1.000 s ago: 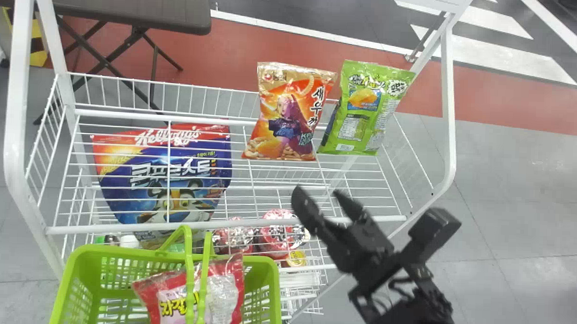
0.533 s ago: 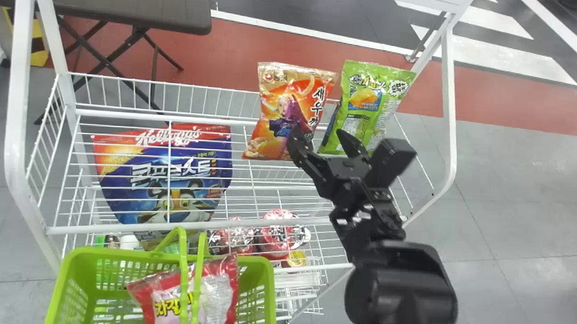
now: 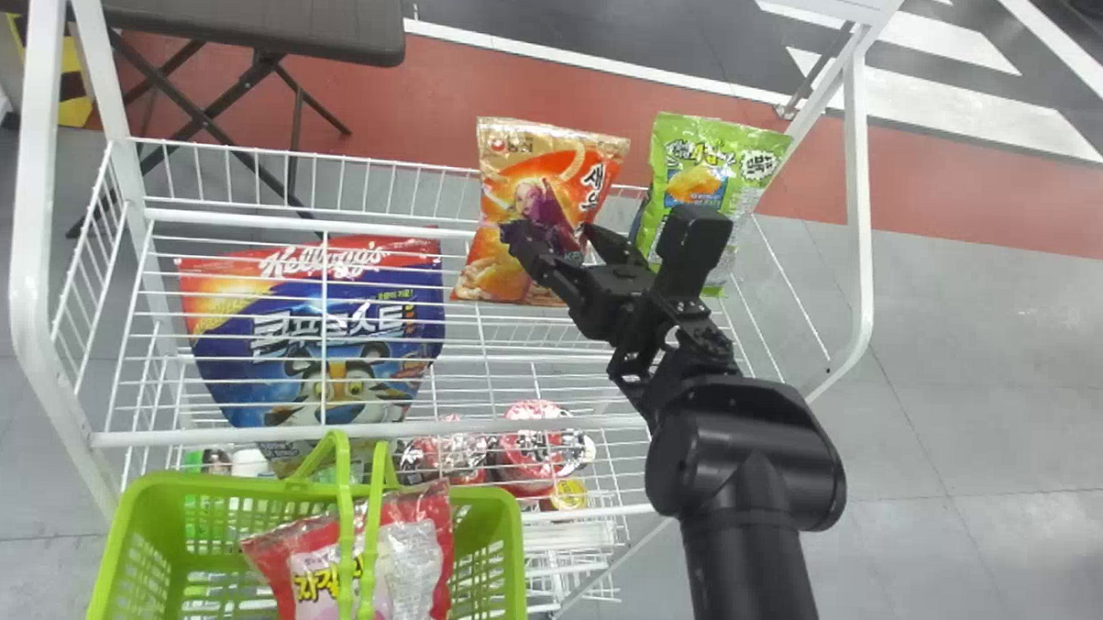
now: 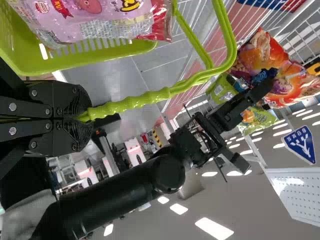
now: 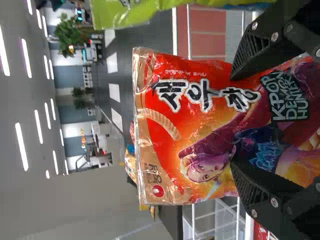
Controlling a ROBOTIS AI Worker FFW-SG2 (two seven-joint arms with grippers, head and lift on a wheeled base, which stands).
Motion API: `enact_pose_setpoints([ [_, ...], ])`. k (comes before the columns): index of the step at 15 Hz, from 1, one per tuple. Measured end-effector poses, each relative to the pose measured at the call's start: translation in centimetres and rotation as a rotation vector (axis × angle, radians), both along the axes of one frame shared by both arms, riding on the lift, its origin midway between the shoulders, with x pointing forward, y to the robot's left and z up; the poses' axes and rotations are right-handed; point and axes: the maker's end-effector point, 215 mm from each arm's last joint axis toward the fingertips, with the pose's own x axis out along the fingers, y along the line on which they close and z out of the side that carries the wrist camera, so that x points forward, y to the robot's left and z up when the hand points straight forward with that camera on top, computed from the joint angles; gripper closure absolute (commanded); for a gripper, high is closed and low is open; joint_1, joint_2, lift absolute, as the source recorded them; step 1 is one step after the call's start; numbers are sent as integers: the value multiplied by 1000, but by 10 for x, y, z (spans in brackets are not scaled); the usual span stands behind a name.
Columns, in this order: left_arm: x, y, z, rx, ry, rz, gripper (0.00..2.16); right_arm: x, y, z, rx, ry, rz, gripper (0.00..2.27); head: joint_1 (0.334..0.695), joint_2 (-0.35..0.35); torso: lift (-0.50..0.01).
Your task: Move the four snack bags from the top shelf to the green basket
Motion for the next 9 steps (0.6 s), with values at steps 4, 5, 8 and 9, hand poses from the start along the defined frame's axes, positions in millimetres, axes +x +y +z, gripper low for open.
enact_pose_setpoints([
  [4, 1, 1, 0, -3, 2, 3, 1426, -11, 5, 2, -7, 0, 13, 2013, 695, -324, 0],
  [5, 1, 1, 0, -4, 2, 3, 1426, -16, 7, 10, -9, -17, 18, 2013, 695, -325, 0],
  [8, 0, 1, 1, -5, 1, 2, 1426, -39, 10, 32, -13, -54, 35, 2010, 695, -330, 0],
  [9, 0, 1, 2, -5, 1, 1, 1426, -49, 10, 36, -4, -47, 45, 2010, 695, -332, 0],
])
